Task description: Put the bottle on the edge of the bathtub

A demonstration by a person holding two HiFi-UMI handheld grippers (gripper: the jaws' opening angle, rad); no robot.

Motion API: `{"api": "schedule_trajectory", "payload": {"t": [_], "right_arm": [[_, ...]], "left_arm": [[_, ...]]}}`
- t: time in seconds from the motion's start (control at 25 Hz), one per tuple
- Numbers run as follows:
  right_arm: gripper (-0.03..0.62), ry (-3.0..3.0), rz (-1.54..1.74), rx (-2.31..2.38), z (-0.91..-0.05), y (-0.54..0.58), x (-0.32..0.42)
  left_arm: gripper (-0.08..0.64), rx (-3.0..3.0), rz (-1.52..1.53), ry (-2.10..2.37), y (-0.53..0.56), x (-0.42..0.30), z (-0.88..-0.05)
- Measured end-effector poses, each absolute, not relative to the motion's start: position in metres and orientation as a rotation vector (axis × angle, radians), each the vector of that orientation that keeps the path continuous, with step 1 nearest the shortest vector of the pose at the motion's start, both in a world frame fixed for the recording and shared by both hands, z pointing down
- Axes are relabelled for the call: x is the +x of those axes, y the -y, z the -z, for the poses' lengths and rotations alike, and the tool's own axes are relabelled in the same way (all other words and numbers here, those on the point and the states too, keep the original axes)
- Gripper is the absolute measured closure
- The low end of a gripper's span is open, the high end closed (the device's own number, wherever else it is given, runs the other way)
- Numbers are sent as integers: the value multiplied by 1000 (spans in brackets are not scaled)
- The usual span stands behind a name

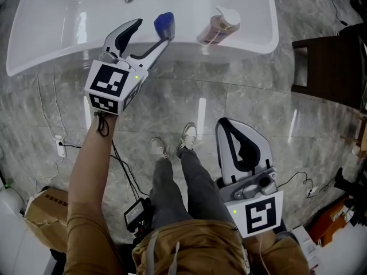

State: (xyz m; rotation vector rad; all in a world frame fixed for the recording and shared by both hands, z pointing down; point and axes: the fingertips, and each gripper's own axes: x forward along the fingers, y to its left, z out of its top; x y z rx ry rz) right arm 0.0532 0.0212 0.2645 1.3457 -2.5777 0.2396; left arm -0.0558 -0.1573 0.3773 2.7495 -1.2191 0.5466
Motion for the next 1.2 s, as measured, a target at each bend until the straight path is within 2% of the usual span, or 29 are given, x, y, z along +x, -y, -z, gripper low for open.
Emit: {"api": "schedule_trajectory", "payload": {"t": [0.32, 0.52, 0.72, 0.96, 1.2], "right_arm": [[588, 2577, -182, 1339, -235, -38, 50], [588, 2586, -147, 1349, -213, -50, 42], [588, 2591, -133, 1345, -196, -62, 34], [588, 2598, -91, 1350, -174, -73, 25], [588, 2589, -50, 1375, -154, -81, 24]], "left_arm": [[308, 2716, -574, 1294, 145, -73, -344], [397, 2727, -562, 1337, 133, -83, -320], [445, 2760, -523, 1345, 120, -80, -291], [554, 2809, -477, 1322, 100, -74, -265], [554, 2828, -494, 1313, 85, -74, -249]]}}
